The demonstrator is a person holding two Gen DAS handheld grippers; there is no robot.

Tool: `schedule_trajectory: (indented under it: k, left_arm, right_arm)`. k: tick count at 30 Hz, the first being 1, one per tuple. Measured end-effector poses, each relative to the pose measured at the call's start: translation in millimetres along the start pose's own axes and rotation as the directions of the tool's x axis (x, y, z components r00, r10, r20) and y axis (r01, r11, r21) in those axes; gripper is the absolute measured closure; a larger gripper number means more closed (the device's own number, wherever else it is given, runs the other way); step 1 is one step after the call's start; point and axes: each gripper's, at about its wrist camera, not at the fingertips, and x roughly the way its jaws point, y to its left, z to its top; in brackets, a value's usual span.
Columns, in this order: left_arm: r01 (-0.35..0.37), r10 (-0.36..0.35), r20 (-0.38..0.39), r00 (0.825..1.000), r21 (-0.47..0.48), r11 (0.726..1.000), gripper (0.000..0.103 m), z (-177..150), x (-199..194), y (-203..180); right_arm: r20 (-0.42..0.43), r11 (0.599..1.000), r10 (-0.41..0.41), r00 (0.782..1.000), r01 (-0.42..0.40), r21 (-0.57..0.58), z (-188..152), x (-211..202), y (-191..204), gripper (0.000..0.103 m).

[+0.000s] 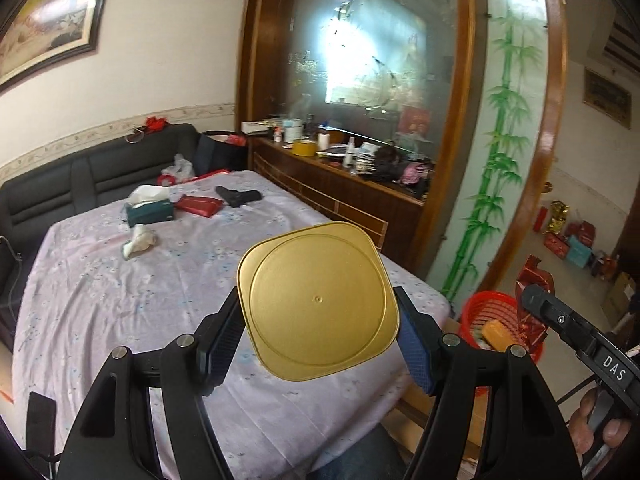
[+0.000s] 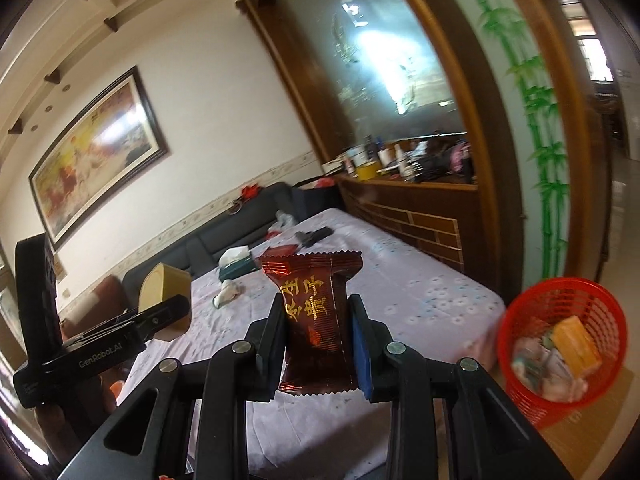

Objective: Collect trash
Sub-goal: 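Carry the candy wrapper and yellow lid to the red wastebasket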

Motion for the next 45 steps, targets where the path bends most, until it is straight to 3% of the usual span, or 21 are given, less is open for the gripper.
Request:
schedule_trajectory:
  k: [14, 45]
  left_arm:
    - [0.086, -0.087, 0.014, 0.996, 0.056, 0.995, 0.033, -11.0, -15.1, -33.0]
    - [0.162, -0.159, -0.039, 0.987, 0.133, 0.978, 0.033, 0.9, 38.2, -87.6]
  right_arm:
    - [0.08, 0.995, -0.101, 0.992, 0.102, -0.013, -3.2, -61.2, 6.1, 0.072]
    - [0.064, 0.973, -0.225, 0.972, 0.222, 0.056, 10.8, -60.3, -54.3, 0.072]
